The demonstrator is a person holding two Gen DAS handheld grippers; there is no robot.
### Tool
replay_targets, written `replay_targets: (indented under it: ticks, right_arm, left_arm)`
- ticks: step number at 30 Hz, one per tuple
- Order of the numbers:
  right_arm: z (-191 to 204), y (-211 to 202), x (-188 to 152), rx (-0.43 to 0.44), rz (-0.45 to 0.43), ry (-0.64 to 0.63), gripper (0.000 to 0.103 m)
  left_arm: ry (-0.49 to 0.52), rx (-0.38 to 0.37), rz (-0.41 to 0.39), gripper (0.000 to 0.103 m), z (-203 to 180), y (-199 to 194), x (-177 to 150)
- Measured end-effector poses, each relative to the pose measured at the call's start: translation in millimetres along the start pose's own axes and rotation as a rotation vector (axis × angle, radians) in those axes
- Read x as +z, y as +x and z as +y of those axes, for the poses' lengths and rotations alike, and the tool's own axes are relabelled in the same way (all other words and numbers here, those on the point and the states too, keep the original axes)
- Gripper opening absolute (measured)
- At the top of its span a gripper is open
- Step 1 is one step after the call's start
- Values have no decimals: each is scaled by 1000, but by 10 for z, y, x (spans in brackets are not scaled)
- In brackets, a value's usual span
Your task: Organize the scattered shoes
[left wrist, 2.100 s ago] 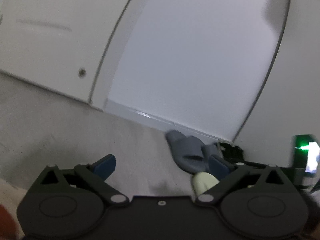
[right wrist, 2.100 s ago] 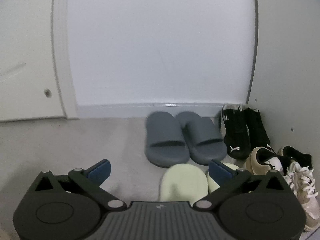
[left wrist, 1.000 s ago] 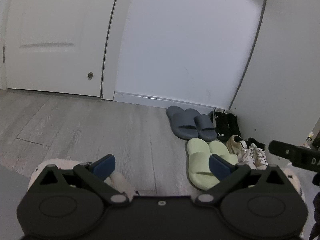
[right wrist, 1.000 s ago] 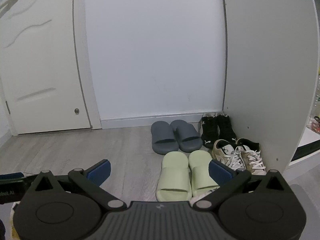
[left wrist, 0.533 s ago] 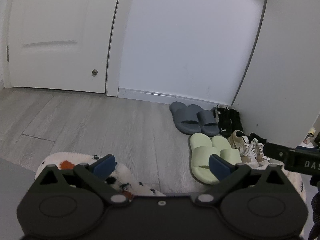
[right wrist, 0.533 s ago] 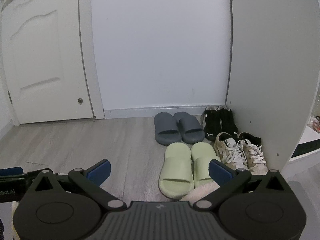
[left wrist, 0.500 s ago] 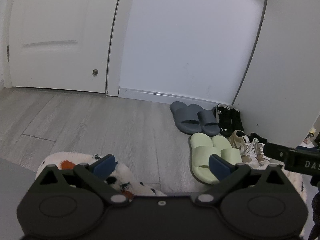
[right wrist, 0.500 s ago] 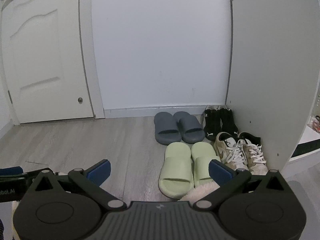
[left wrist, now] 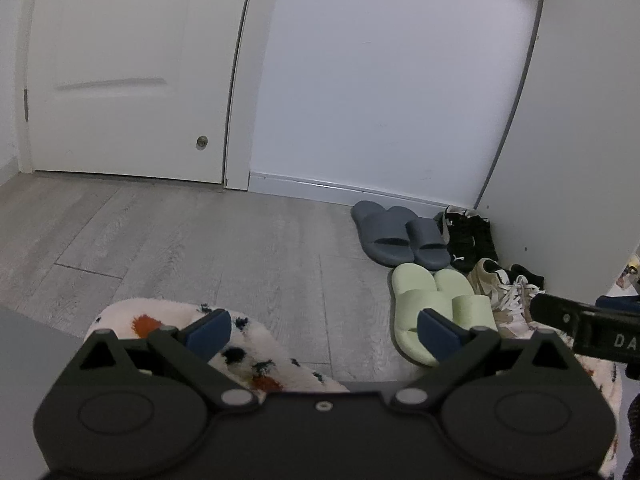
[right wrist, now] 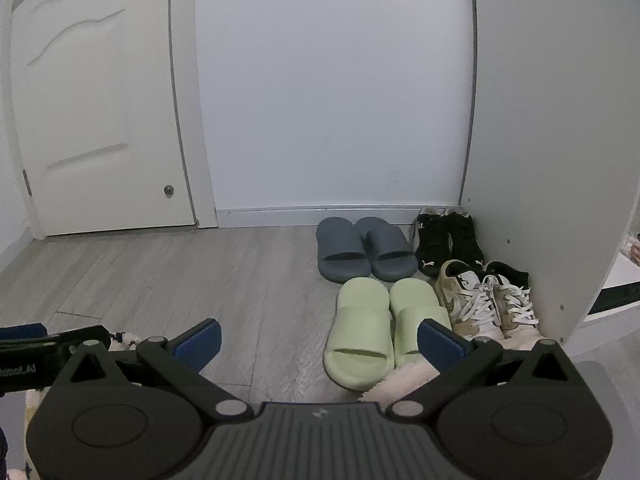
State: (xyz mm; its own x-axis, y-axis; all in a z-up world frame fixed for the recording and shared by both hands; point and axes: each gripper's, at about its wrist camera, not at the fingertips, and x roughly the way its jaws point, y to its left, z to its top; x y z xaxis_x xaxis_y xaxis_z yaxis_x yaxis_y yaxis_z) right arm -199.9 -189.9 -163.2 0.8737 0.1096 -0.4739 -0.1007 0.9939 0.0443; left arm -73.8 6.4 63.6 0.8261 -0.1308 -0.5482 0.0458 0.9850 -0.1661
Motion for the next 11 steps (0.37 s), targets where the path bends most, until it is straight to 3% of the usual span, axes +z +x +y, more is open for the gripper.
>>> replay_targets:
  ticks: [11]
  right_arm:
    - [30, 14, -27, 9, 16, -7, 103]
  left_arm:
    - [37, 33, 5, 97, -56, -18, -36]
